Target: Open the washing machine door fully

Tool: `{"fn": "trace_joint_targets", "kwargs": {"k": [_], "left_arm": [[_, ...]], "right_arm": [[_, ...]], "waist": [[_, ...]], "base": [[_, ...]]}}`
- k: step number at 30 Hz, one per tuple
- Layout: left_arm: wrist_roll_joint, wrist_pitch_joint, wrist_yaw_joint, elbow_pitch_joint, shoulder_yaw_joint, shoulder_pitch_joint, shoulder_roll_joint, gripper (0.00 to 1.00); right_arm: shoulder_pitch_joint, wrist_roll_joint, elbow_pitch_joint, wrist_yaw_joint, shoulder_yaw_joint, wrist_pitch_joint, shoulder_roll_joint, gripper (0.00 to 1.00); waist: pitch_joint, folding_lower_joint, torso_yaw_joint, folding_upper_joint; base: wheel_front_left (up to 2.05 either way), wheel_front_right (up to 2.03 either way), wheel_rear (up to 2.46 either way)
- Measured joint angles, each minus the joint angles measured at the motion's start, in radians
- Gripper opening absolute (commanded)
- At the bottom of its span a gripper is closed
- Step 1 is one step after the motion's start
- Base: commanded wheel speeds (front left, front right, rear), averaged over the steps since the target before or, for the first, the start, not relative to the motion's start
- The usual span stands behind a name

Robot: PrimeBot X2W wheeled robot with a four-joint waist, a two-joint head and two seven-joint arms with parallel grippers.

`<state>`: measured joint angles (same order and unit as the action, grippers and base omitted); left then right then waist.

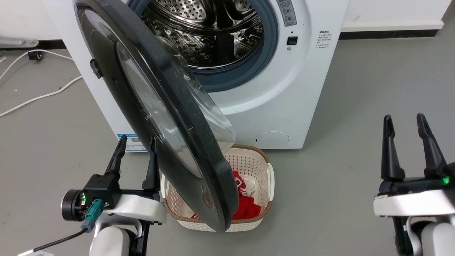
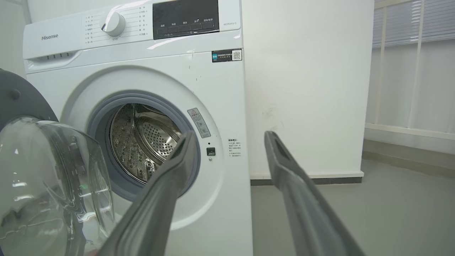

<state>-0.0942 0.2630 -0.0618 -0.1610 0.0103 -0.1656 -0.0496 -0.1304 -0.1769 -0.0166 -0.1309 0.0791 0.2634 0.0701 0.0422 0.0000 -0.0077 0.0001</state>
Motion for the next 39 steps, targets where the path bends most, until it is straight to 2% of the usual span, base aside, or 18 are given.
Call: {"fn": "trace_joint_targets", "kwargs": {"k": [3, 6, 13, 27, 28, 29, 30, 39], "left_arm": [[0.002, 0.000, -0.001, 0.001, -0.004, 0.000, 0.000, 1.00], [0.003, 0.000, -0.003, 0.003, -0.006, -0.001, 0.000, 1.00], [0.004, 0.000, -0.007, 0.003, -0.006, -0.002, 0.000, 1.00], [0.005, 0.000, -0.007, 0.006, -0.006, -0.004, 0.000, 1.00], [0.005, 0.000, -0.007, 0.006, -0.005, -0.005, 0.000, 0.95], [0.005, 0.000, -0.007, 0.008, -0.004, -0.006, 0.000, 0.18], [0.005, 0.000, -0.008, 0.009, -0.004, -0.006, 0.000, 0.00], [0.005, 0.000, -0.010, 0.063, -0.005, -0.008, 0.000, 0.00]], "right_arm": [[0.033, 0.118, -0.027, 0.000, -0.012, 0.000, -0.009, 1.00], [0.062, 0.164, -0.005, 0.000, -0.034, 0.000, -0.015, 1.00], [0.070, 0.114, 0.079, 0.000, -0.050, 0.000, -0.018, 1.00], [0.047, 0.095, 0.099, 0.000, -0.049, 0.000, -0.018, 1.00], [0.047, 0.094, 0.099, 0.000, -0.049, 0.000, -0.018, 1.00], [0.047, 0.093, 0.100, 0.000, -0.049, 0.000, -0.018, 1.00], [0.047, 0.091, 0.100, 0.000, -0.049, 0.000, -0.018, 1.00], [0.047, 0.088, 0.100, 0.000, -0.049, 0.000, -0.018, 1.00]], "waist": [[0.003, 0.0000, 0.001, 0.0000], [0.004, 0.0000, 0.001, 0.0000], [0.011, 0.0000, 0.004, 0.0000], [0.026, 0.0000, 0.001, 0.0000], [0.026, 0.0000, 0.000, 0.0000], [0.026, 0.0000, 0.000, 0.0000], [0.026, 0.0000, 0.000, 0.0000], [0.025, 0.0000, 0.000, 0.0000]], "base": [[0.00, 0.00, 0.00], [0.00, 0.00, 0.00], [0.00, 0.00, 0.00], [0.00, 0.00, 0.00], [0.00, 0.00, 0.00], [0.00, 0.00, 0.00], [0.00, 0.00, 0.00], [0.00, 0.00, 0.00]]}}
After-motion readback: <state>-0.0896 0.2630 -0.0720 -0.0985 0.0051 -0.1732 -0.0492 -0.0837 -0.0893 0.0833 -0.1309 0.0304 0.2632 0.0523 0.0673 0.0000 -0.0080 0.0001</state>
